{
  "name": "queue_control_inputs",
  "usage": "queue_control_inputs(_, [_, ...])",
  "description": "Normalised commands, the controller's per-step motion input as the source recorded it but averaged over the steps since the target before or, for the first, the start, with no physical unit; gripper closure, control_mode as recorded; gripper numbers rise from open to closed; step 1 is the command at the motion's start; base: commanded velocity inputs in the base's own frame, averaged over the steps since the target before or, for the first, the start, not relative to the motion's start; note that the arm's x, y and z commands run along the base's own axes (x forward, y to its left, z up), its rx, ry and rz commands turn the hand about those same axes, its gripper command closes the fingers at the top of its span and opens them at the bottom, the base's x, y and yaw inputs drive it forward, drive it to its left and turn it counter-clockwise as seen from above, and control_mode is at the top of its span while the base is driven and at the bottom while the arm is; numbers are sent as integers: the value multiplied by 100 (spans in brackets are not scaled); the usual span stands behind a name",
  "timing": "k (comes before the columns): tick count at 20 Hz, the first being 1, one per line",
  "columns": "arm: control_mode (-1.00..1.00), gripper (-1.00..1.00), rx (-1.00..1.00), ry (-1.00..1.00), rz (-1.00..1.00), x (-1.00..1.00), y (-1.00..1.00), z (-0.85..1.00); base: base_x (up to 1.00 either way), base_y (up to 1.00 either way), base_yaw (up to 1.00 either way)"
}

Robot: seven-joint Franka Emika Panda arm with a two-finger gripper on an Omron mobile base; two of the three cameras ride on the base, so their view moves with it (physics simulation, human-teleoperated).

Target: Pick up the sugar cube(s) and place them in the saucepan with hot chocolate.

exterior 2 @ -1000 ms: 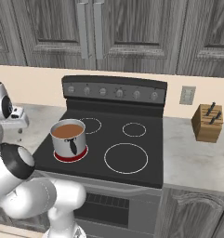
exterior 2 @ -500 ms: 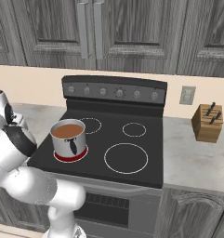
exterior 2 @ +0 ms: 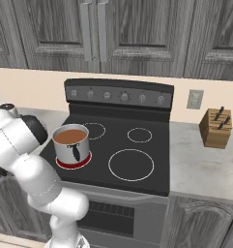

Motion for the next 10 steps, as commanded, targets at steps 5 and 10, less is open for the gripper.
queue_control_inputs(5, [-100, -100, 0, -6, 0, 6, 3, -3, 0, 0, 0])
queue_control_inputs(10, [-100, -100, -1, -6, 2, 0, 14, 0, 0, 0, 0])
